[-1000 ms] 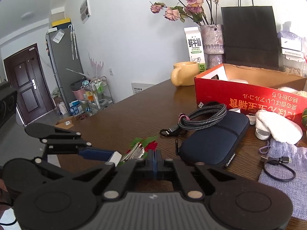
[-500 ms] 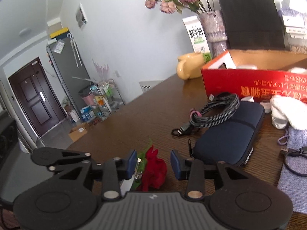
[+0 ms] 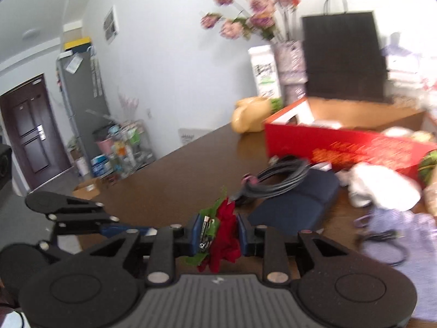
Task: Organize objects
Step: 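Carry the tin with the left tool while the right tool carries the flower toward the box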
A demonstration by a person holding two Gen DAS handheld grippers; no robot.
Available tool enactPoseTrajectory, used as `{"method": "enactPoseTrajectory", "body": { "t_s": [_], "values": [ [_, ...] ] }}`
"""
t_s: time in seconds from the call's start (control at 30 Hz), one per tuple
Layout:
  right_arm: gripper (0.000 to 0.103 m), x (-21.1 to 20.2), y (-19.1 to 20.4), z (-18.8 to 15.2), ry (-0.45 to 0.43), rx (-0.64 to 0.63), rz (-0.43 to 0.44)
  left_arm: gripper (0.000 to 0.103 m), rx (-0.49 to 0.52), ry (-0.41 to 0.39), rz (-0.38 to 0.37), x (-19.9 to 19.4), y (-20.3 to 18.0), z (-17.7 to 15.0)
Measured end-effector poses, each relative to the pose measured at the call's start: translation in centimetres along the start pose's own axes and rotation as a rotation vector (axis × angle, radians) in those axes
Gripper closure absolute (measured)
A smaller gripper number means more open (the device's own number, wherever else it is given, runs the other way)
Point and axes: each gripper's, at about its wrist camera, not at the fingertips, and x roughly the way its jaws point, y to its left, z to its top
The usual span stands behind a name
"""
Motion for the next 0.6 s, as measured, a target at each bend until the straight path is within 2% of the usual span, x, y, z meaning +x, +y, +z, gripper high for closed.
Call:
{"method": "enactPoseTrajectory", "body": {
  "t_s": [0.4, 0.6],
  "values": [
    [0.077, -3.9, -4.3, 2.5, -0.096, 0.006, -0.124, 0.064, -0.02, -0.09, 0.001, 2.0, -0.8, 4.9],
    [0.077, -5.0, -7.4, 3.9, -0.135, -0.007, -0.211, 0.064, -0.101, -0.13, 0.065, 4.4, -0.6, 8.3]
  ]
}}
